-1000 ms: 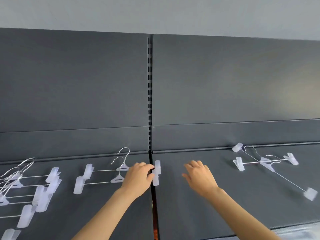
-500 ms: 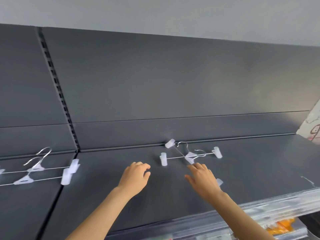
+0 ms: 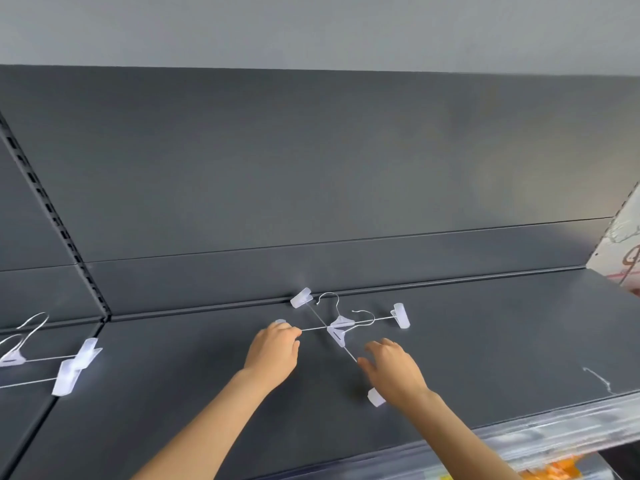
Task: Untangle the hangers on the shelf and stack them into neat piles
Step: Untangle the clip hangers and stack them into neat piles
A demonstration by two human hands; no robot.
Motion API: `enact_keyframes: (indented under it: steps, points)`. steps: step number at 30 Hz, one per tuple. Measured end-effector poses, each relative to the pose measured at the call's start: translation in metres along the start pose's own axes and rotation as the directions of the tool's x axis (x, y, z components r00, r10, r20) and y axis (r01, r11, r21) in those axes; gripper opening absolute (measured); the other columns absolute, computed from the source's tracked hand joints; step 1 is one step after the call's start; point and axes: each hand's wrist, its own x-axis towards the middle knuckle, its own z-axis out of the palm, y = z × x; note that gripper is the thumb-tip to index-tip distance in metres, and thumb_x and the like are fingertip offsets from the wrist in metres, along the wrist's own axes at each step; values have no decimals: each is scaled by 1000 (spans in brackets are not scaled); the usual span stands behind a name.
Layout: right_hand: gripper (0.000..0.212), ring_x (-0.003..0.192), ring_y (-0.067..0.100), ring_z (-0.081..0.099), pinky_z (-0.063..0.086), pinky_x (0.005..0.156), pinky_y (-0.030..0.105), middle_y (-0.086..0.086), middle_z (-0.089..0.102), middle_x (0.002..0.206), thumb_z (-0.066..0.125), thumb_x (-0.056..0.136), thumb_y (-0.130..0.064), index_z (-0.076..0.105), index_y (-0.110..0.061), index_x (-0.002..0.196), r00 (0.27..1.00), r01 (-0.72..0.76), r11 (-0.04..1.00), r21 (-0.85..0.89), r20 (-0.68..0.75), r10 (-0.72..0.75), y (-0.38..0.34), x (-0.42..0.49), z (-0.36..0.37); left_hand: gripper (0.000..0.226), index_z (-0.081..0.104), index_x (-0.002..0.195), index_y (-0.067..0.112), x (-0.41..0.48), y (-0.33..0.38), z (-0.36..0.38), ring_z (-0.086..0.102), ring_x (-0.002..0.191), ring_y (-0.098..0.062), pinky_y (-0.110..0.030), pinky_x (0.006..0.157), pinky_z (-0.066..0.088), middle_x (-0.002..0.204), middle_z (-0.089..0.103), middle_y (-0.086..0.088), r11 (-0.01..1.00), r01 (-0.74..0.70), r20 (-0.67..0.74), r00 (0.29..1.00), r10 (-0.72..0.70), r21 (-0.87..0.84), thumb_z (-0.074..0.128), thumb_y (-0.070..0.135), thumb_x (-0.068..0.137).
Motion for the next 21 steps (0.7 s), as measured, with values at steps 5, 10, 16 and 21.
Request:
enact_keyframes:
  steps: [5, 10, 16, 21]
  points:
    - [24, 103, 30, 56, 42, 76, 32, 10, 57, 109, 45, 94, -32, 52, -9, 96, 999, -10, 1000, 29, 46, 8, -16, 21, 1, 26, 58, 111, 13, 28, -2, 10, 50, 112, -20, -29, 93, 39, 116, 61, 0, 990, -34, 29, 999, 31, 137, 39, 22, 96]
    - [13, 106, 29, 53, 39, 73, 30, 11, 53, 111, 50, 91, -22, 47, -11, 84, 991, -74, 997, 31, 116, 70, -31, 36, 10, 24, 58, 113, 18, 43, -8, 22, 43, 119, -20, -31, 99, 31, 117, 59, 2, 968, -43, 78, 997, 25, 249, 44, 27, 95]
    - [17, 73, 27, 43, 34, 61, 26, 7, 49, 90, 37, 74, 5, 44, -10, 71, 986, -149, 978, 142, 98, 136, -15, 37, 8, 27, 63, 100, 23, 38, -20, 27, 51, 102, -20, -29, 85, 24, 101, 64, 3, 981, -16, 29, 1000, 11, 194, 40, 12, 93]
    - [30, 56, 19, 38, 26, 47, 27, -4, 40, 56, 47, 83, -17, 34, -19, 56, 988, -113, 956, 270, -72, 137, 9, 20, -5, 29, 62, 104, 25, 23, -50, 20, 52, 100, -19, -26, 89, 27, 104, 62, 5, 988, 7, 25, 1000, -11, 156, 38, 13, 94]
